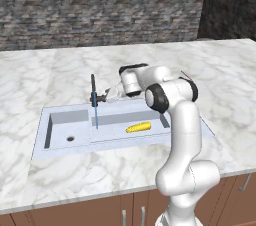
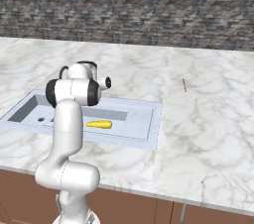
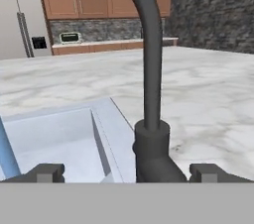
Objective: Turn on the sink faucet. Then move the corn from the counter to the sink. Turn off the sink. Move the vegetable from the sink to the pot next to the stove. Finally move the pot to the front right burner.
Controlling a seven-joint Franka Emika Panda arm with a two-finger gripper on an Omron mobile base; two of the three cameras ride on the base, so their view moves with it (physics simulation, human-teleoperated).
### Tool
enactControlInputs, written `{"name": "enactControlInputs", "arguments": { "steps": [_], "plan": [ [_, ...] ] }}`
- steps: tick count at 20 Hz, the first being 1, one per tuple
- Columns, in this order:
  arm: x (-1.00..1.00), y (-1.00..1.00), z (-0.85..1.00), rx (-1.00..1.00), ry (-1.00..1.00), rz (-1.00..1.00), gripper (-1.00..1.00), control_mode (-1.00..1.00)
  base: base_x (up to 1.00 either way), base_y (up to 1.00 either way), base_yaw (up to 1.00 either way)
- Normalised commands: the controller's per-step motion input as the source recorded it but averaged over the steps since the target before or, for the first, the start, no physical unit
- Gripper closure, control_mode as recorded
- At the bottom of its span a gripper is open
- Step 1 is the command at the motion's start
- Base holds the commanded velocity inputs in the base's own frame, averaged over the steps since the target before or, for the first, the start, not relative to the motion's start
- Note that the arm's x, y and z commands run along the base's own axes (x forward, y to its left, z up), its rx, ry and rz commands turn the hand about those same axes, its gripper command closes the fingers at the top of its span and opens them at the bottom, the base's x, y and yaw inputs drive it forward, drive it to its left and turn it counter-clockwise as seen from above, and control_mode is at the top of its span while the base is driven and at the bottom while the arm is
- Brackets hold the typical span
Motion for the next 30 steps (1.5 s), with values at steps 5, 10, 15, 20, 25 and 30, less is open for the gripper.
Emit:
{"name": "enactControlInputs", "arguments": {
  "steps": [5, 10, 15, 20, 25, 30],
  "plan": [
    [-0.01, 0.11, 0.0, 0.01, 0.0, 0.0, -1.0, -1.0, 0.0, 0.0, 0.0],
    [-0.01, -0.39, 0.0, 0.04, 0.0, -0.04, -1.0, -1.0, 0.0, 0.0, 0.0],
    [0.06, -0.22, 0.0, 0.02, 0.0, -0.01, -1.0, -1.0, 0.0, 0.0, 0.0],
    [0.18, -0.12, -0.04, 0.02, 0.0, 0.0, -1.0, -1.0, 0.0, 0.0, 0.0],
    [0.32, -0.04, -0.11, 0.0, 0.01, 0.0, -1.0, -1.0, 0.0, 0.0, 0.0],
    [0.48, 0.0, -0.07, 0.0, 0.05, 0.0, -1.0, -1.0, 0.0, 0.0, 0.0]
  ]
}}
